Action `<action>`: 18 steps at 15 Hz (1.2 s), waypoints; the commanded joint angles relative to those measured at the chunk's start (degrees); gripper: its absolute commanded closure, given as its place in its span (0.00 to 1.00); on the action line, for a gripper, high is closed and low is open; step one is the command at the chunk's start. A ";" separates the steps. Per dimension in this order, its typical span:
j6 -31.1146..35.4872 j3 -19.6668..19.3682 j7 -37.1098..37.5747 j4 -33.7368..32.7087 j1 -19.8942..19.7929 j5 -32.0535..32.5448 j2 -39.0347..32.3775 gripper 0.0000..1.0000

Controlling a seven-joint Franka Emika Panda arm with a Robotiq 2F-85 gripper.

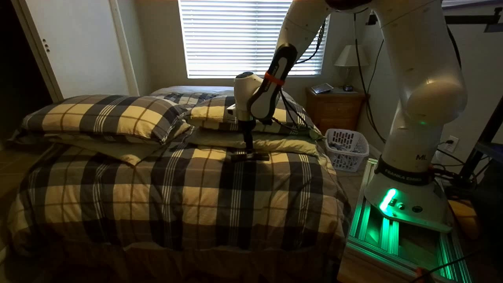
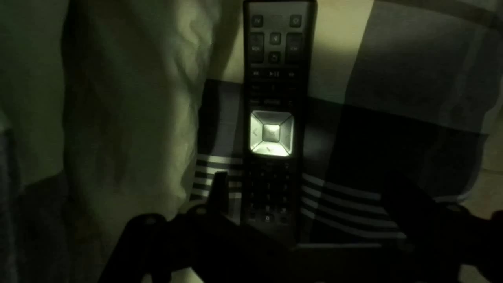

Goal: Push the remote control under the pillow

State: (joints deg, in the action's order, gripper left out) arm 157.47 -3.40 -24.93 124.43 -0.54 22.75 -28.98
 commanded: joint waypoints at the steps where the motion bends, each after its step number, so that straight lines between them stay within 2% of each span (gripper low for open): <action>1: 2.08 -3.13 4.53 -2.98 2.61 4.49 -4.58 0.00; 6: 4.52 -5.99 7.30 -6.44 4.77 6.92 -8.67 0.00; 12: 3.13 -4.06 6.27 -9.35 3.79 4.79 -12.17 0.00; 13: 3.00 -4.04 6.23 -9.69 3.83 4.80 -12.64 0.09; 14: 2.85 -3.95 6.16 -9.97 3.79 4.73 -12.98 0.26; 18: 1.66 -3.80 5.71 -10.88 3.78 4.70 -14.04 0.56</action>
State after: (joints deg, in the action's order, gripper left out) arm 160.92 -7.65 -19.40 115.63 3.37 27.50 -41.40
